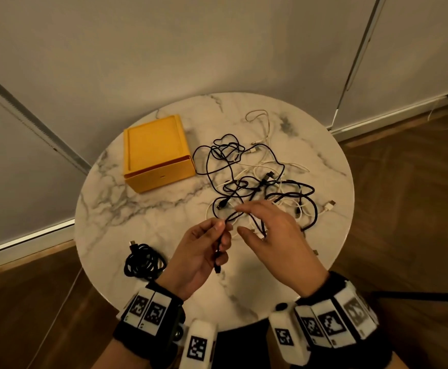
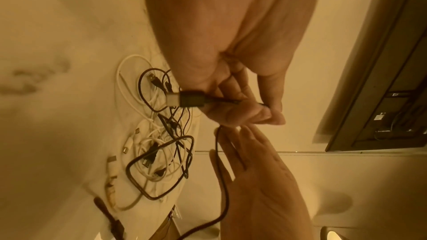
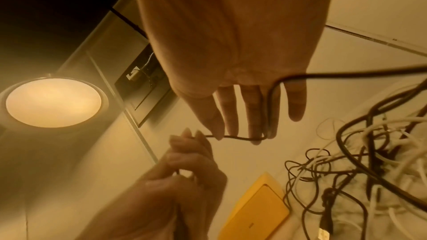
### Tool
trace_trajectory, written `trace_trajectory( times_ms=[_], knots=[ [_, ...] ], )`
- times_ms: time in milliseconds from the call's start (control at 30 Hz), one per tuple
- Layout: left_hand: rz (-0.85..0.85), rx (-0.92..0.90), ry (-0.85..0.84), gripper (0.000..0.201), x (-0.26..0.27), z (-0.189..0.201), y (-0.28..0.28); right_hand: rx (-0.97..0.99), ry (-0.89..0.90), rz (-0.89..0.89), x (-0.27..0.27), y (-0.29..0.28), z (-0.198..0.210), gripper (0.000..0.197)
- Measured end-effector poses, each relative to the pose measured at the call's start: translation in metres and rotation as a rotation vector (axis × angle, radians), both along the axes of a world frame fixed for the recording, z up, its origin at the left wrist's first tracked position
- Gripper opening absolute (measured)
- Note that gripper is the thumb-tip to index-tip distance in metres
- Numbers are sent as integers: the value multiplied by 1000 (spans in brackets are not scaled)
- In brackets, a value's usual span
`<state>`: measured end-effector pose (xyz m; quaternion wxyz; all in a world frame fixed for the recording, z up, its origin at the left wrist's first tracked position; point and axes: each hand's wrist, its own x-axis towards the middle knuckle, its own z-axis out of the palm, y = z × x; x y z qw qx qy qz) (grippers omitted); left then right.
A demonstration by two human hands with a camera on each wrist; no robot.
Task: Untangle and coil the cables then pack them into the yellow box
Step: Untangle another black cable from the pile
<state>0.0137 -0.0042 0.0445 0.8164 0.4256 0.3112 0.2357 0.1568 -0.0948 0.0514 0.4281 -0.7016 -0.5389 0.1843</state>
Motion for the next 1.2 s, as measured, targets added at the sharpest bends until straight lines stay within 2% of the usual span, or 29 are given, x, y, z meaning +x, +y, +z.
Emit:
trace_trajectory(
  times_ms=[100, 267, 400, 500, 600, 700, 767, 867, 933, 1033, 1133, 1200],
  knots=[
    [-11, -50, -10, 24, -3, 0, -3, 8, 84, -37, 3, 3, -5, 7],
    [-134, -35, -63, 36, -12, -6, 0, -1, 240, -75, 12, 2, -12, 12],
    [-190, -18, -115, 31, -17, -2, 1, 19, 261, -94, 13, 6, -17, 12],
    [-40, 121, -3, 28, -13, 2, 4, -6, 270, -90, 5, 8, -22, 14],
    [133, 224, 86, 25, -12, 1, 13, -133, 201, -5, -8, 7, -32, 19],
    [161, 219, 109, 20, -13, 1, 13, -206, 141, 126, -27, 5, -37, 14],
    [105, 194, 126, 19, -13, 1, 10, -179, 206, 152, -32, 3, -36, 14],
    [-36, 279, 206, 24, -19, -1, 11, -144, 316, 124, -25, 3, -32, 22],
    [-155, 331, 226, 22, -25, 0, 11, -99, 309, 68, -15, 5, -33, 21],
    [-271, 303, 170, 15, -29, 4, 6, -56, 259, 62, -9, 7, -32, 19],
    [-188, 263, 92, 15, -23, 3, 3, -123, 228, 166, -22, 5, -32, 27],
    [-64, 269, 75, 17, -19, 1, 2, -224, 202, 220, -35, 3, -35, 21]
  ],
)
